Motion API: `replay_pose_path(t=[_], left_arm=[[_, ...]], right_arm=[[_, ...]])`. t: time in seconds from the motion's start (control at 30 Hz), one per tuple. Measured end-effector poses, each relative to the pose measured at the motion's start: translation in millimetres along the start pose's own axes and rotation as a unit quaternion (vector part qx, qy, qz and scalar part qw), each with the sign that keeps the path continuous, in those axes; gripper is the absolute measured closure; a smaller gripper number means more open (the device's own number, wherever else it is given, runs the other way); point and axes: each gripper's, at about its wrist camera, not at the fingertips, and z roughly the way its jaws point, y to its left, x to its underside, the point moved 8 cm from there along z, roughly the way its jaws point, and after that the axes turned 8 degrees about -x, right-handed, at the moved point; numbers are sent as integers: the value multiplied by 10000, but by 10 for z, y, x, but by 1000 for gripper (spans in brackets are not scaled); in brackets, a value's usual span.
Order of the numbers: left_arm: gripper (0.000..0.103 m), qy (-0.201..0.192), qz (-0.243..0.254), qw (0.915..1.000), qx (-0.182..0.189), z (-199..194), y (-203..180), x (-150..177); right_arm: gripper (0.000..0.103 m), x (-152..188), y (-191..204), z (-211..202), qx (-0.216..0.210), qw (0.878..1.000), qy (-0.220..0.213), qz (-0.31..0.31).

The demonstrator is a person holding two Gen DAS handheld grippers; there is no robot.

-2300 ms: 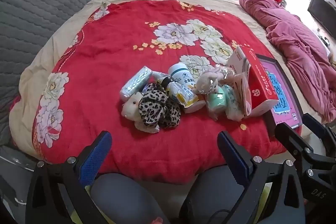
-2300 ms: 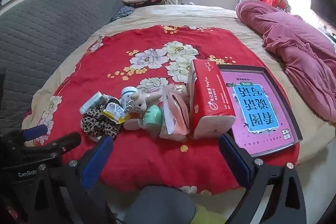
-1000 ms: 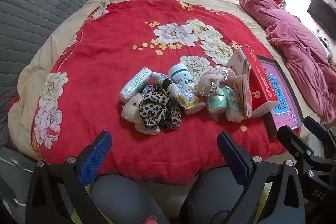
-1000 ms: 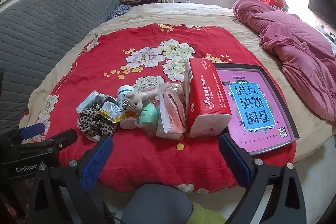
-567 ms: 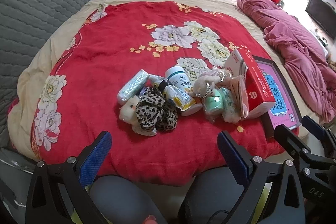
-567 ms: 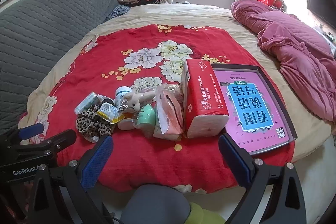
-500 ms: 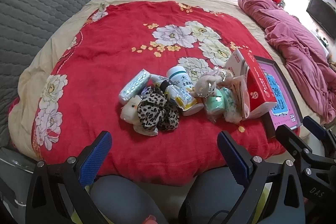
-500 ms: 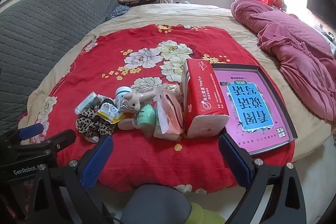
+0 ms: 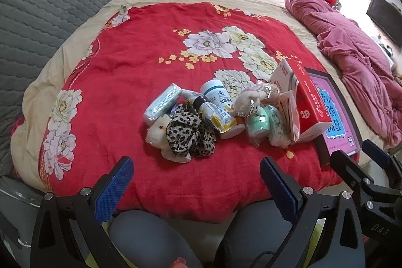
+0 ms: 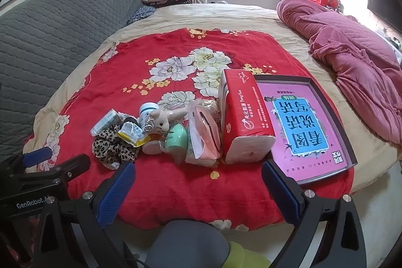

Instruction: Organize soft objects

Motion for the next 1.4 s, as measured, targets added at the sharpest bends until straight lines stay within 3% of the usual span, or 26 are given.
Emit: replay_pose_path(t=[0.57,0.93,1.1,1.4], left_arm=[[3,115,-378,9992,-68,242,360,-77],[3,315,-386,9986,-157,680,627,-369],[3,486,-106,9985,-211,959,720,-544],[3,730,344,9967,-79,1354,655,-677]], right_arm=[[2,-2,45,231,-117,9998,136,-2],[3,-337,367,686,-336,9991,250,-32],[17,-441,442,999,-234,9987,450,92],[27,-464,562,1422,143,9966,797,-154]])
